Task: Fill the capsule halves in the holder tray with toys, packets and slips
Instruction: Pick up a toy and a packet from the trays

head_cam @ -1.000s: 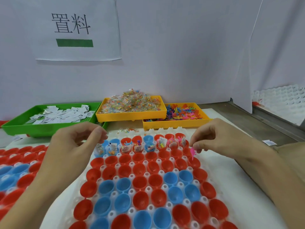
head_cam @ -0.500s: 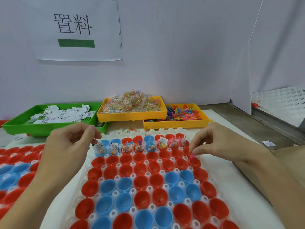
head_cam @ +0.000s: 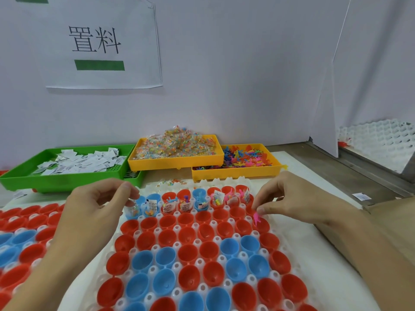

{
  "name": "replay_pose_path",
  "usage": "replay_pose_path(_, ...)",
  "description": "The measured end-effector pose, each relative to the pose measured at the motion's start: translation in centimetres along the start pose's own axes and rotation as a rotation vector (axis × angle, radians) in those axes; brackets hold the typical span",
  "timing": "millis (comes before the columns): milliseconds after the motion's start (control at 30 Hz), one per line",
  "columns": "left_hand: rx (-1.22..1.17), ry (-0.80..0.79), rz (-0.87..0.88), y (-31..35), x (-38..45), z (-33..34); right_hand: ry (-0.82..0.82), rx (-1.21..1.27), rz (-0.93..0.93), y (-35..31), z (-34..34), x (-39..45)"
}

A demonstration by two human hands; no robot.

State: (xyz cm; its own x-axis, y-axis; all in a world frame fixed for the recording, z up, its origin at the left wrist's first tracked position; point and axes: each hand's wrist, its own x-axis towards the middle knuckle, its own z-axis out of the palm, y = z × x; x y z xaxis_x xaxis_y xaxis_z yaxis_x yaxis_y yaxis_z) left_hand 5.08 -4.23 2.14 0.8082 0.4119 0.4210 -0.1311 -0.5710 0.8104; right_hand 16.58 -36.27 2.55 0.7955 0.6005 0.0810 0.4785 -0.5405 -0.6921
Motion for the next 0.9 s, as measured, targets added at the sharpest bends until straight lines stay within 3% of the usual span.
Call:
replay_pose_path(433, -0.079, 0.034, -0.028, 0.6, -0.2, 0.1, 0.131, 0.003, -0.050, -2.0, -1.1, 1.1)
replay_pose_path(733, -0.122, 0.039, -0.016, 0.1, 0.0, 0.1, 0.215, -0.361, 0.058, -5.1, -1.0, 14.9)
replay_pose_path(900, -0.143, 0.052, -0.032, -0.4, 0.1, 0.1, 0.098, -0.642, 0.204, -3.4, 1.0, 20.0)
